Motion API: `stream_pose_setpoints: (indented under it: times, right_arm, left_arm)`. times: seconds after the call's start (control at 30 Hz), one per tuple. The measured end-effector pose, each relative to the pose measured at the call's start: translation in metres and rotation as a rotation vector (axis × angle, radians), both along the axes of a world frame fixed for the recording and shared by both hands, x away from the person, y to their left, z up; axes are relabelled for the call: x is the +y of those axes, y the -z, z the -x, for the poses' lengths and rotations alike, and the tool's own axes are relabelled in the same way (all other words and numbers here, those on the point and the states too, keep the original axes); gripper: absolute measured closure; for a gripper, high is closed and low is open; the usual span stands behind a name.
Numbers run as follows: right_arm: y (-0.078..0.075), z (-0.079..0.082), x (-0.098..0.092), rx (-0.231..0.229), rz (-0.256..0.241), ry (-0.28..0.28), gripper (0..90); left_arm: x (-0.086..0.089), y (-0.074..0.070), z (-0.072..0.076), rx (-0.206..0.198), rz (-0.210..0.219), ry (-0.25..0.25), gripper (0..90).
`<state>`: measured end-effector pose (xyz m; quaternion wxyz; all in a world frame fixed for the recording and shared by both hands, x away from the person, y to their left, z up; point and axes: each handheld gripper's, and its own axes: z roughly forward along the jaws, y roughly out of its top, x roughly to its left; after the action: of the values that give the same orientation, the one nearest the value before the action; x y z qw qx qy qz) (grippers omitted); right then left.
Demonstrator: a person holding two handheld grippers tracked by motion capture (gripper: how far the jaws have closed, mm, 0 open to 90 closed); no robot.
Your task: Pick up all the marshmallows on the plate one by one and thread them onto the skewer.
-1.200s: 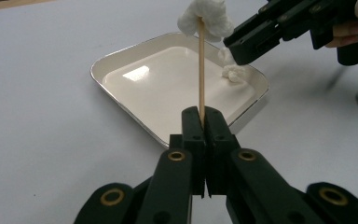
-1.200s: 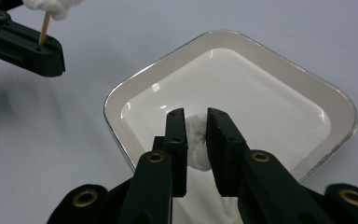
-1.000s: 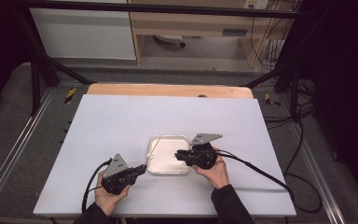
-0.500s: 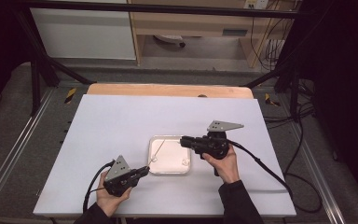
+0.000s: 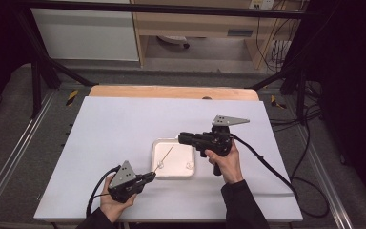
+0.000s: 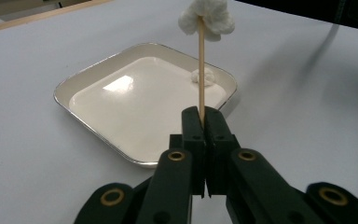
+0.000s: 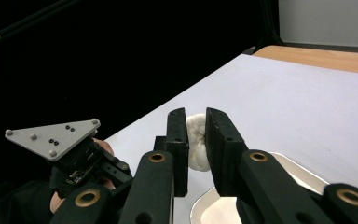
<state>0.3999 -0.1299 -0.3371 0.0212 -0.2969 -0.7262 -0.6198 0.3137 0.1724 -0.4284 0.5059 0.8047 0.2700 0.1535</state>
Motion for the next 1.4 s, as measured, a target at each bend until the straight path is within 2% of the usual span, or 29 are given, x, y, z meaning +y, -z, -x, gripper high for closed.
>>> stream_pose_setpoints:
  times: [0.53, 0.83, 0.93, 1.03, 1.2, 1.4]
  right_arm:
    - [0.007, -0.002, 0.009, 0.040, 0.002, -0.042, 79.8]
    - [0.012, -0.003, 0.013, 0.066, 0.008, -0.065, 80.7]
    - [0.014, -0.003, 0.014, 0.071, 0.010, -0.074, 81.5]
    - [0.016, -0.002, 0.017, 0.078, -0.009, -0.078, 82.6]
    - [0.020, 0.001, 0.020, 0.063, -0.017, -0.068, 83.8]
    - [0.025, 0.004, 0.025, 0.060, -0.032, -0.066, 84.4]
  left_arm:
    - [0.000, 0.000, 0.000, -0.006, -0.005, 0.002, 88.8]
    - [-0.001, 0.001, 0.001, -0.012, -0.028, 0.004, 88.9]
    - [-0.002, 0.001, 0.001, -0.006, -0.026, 0.005, 89.0]
    - [-0.001, 0.002, 0.000, 0.004, -0.018, -0.003, 89.0]
    - [-0.002, 0.003, 0.001, 0.016, 0.000, -0.017, 89.1]
    - [-0.003, 0.005, 0.001, 0.032, 0.000, -0.029, 89.2]
